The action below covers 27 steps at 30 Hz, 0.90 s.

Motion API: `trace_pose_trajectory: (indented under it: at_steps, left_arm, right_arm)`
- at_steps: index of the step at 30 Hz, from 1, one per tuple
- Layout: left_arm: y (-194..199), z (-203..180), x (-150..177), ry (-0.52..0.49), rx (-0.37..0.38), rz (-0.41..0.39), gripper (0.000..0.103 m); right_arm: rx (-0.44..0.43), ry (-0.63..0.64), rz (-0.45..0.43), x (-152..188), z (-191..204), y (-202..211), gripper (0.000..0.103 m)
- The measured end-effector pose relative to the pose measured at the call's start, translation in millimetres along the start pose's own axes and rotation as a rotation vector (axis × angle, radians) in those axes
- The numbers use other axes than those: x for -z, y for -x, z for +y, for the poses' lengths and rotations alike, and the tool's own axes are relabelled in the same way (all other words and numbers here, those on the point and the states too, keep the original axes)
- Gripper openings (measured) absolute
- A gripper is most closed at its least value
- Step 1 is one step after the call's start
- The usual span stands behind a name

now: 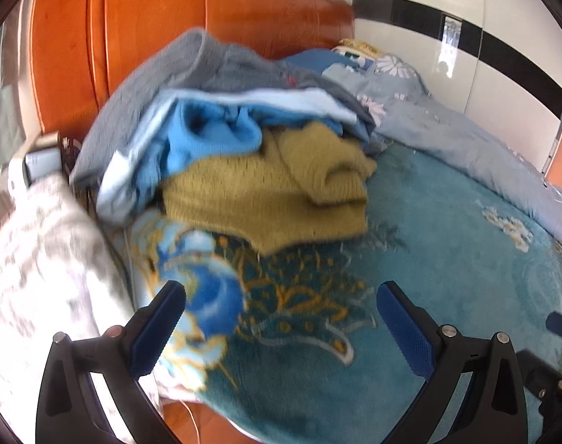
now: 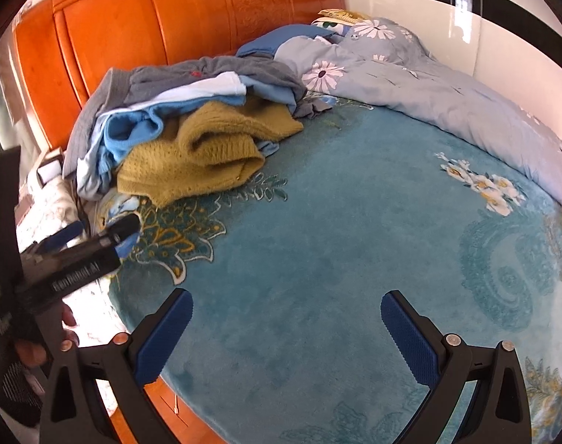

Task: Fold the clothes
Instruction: 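Reach the left gripper to the grey hoodie on top of the pile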

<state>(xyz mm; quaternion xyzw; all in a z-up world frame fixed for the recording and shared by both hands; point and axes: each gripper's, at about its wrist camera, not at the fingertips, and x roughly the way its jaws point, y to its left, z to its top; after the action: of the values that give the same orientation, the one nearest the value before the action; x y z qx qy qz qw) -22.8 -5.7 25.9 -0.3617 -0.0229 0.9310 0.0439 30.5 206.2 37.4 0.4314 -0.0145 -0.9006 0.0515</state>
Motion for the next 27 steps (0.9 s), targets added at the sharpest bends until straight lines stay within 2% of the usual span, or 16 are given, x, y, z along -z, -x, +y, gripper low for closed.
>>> trace_pose_trajectory:
  at_steps: [6, 8, 10, 12, 16, 21, 25, 27]
  left_arm:
    - [0.6, 5.0, -32.7, 0.010, 0.018, -0.059, 0.103]
    - [-1.3, 4.5, -40.0, 0.001, 0.061, -0.063, 0.103]
    - [-6.3, 2.6, -49.2, -0.027, 0.136, -0.048, 0.103]
    - [-9.5, 2.7, -57.5, -0.021, 0.164, -0.040, 0.103]
    - [-10.3, 8.4, -84.3, 0.019, 0.128, -0.090, 0.103]
    - [-14.7, 10.9, -127.2, -0.010, -0.018, -0.198, 0.103]
    - [-30.9, 18.8, -157.5, 0.029, -0.022, -0.187, 0.103]
    - [-40.3, 21.2, -166.9, 0.033, -0.040, -0.176, 0.094]
  right_arm:
    - [0.004, -0.004, 0.005, 0.2, -6.8, -5.0, 0.103]
    - [0.003, -0.004, 0.011, 1.3, -8.2, -7.0, 0.103]
    - [0.005, -0.003, 0.016, 3.1, -10.0, -8.8, 0.103]
    - [0.006, -0.003, 0.022, 5.0, -12.0, -10.5, 0.103]
    - [0.017, -0.013, 0.019, 8.0, -17.3, -11.0, 0.103]
    - [0.013, -0.023, 0.009, 10.4, -25.9, -8.0, 0.103]
    - [0.000, -0.031, 0.035, 14.0, -32.0, -11.4, 0.103]
    - [0.002, -0.037, 0.053, 17.2, -34.9, -13.7, 0.103]
